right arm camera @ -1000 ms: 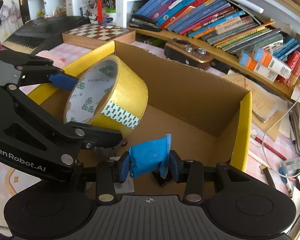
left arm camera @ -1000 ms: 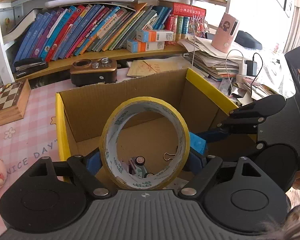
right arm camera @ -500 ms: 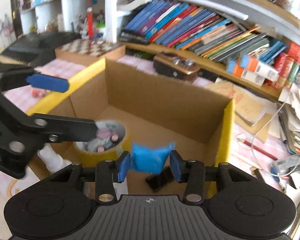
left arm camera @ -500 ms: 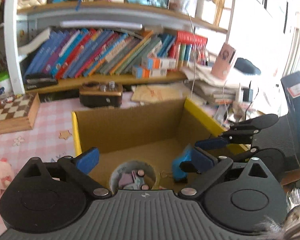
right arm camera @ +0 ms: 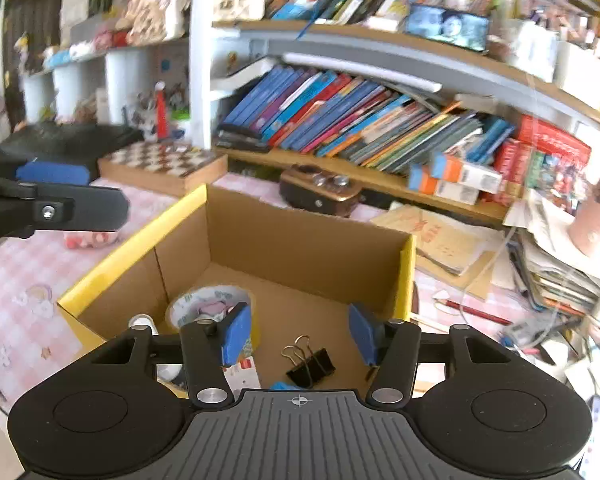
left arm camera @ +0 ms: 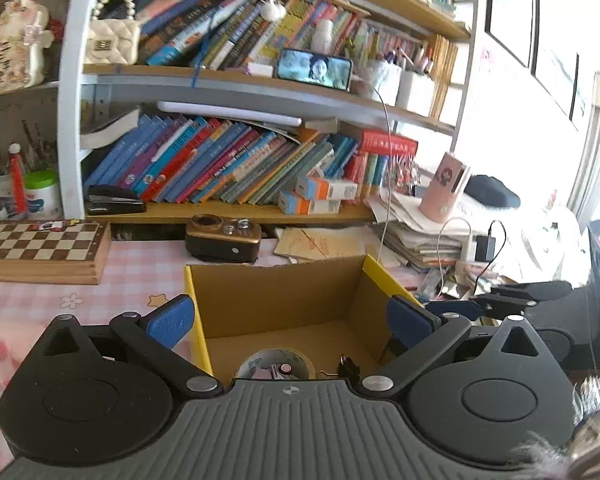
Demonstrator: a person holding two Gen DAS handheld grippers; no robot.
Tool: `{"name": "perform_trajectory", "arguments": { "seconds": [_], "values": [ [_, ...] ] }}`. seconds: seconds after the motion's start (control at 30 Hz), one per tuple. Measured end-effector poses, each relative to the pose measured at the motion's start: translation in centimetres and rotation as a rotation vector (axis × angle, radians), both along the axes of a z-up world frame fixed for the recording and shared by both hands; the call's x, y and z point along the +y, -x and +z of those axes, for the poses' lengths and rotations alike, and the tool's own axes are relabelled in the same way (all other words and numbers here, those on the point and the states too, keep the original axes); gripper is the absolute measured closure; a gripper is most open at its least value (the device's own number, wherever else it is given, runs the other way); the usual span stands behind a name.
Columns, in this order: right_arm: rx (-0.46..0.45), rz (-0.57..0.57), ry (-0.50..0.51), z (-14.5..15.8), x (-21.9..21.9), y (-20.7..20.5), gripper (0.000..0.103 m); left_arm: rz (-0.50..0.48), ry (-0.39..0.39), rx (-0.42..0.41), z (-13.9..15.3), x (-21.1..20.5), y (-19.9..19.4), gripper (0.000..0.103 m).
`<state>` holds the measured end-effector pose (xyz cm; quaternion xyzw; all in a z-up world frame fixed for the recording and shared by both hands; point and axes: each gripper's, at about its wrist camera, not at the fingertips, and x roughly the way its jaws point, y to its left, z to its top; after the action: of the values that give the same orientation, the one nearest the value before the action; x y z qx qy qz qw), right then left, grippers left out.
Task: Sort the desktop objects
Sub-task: 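Lower both grippers into the yellow box and open them, dropping tape and blue item, then withdraw both tools from the yellow box back toward the pink plush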
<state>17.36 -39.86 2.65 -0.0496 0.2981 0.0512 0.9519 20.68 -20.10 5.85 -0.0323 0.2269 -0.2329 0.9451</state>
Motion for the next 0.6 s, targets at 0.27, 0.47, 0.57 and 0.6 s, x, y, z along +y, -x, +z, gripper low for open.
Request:
{"name": "perform_trajectory", "arguments": {
  "seconds": [0.27, 0.47, 0.57, 0.6],
  "values": [
    [-0.058, -0.155, -0.084, 0.5, -0.3, 3.7, 0.047, 0.029, 0.057, 0.016, -0.4, 3.1, 2.9, 0.000],
    [-0.059, -0.266, -0.130, -0.1, 1.0, 6.5, 0.047, 0.039, 0.073, 0.043, -1.0, 6.0, 5.2, 0.000],
    [-0.056, -0.318, -0.147, -0.5, 1.9, 8.0, 0.046, 0.036, 0.073, 0.059, -1.4, 7.6, 6.3, 0.000],
    [-0.054, -0.331, -0.152, -0.7, 2.2, 8.4, 0.045, 0.036, 0.072, 0.064, -1.6, 8.0, 6.6, 0.000]
  ]
}}
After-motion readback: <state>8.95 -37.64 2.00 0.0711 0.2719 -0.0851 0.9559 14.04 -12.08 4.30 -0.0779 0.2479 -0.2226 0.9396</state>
